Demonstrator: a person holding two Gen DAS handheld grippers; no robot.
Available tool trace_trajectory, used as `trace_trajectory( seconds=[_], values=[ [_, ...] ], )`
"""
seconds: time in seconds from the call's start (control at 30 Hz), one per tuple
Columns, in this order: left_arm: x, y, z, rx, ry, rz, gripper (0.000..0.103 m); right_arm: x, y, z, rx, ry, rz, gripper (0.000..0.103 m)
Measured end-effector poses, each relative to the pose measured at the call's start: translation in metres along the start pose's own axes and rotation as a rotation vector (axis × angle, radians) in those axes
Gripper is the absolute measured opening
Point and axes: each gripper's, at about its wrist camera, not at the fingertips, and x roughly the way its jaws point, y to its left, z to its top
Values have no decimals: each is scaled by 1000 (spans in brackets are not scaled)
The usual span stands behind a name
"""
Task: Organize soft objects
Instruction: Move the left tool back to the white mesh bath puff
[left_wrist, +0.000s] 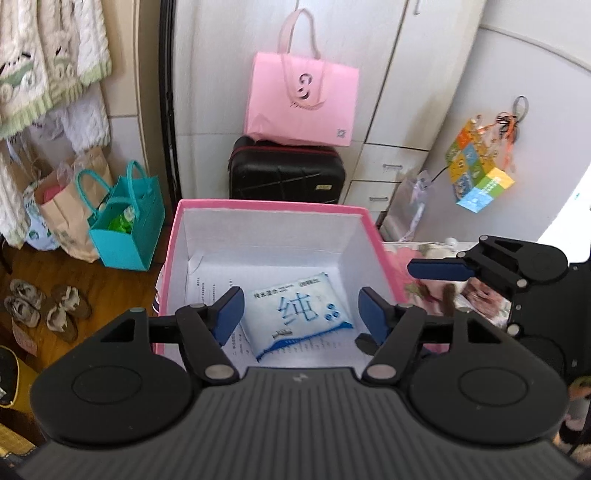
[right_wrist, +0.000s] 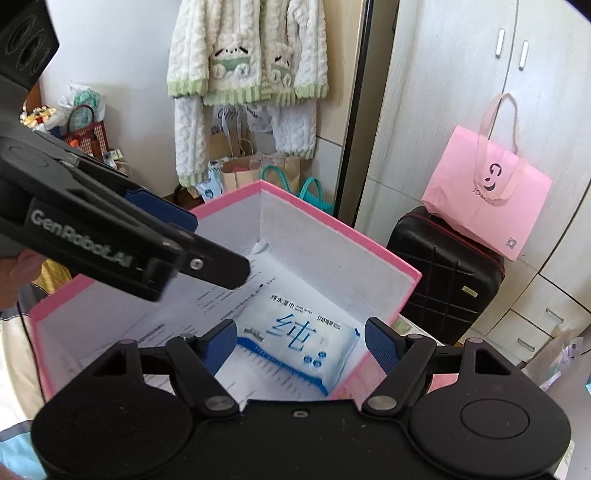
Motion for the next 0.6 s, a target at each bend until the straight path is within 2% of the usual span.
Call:
trace_trajectory(
  seconds=[0.17,0.4,0.6],
  values=[
    [-35,-21,-10,48,-29,-37,73,-44,-9,-15,45,-28,17,80],
    [-71,-58,-28,110,-7,-127,75,-112,-42,-44,177,-61,81,81],
    [-87,-98,-49,190,2,-168,78,-163,-60,-77,225,-107,41,81]
  ],
)
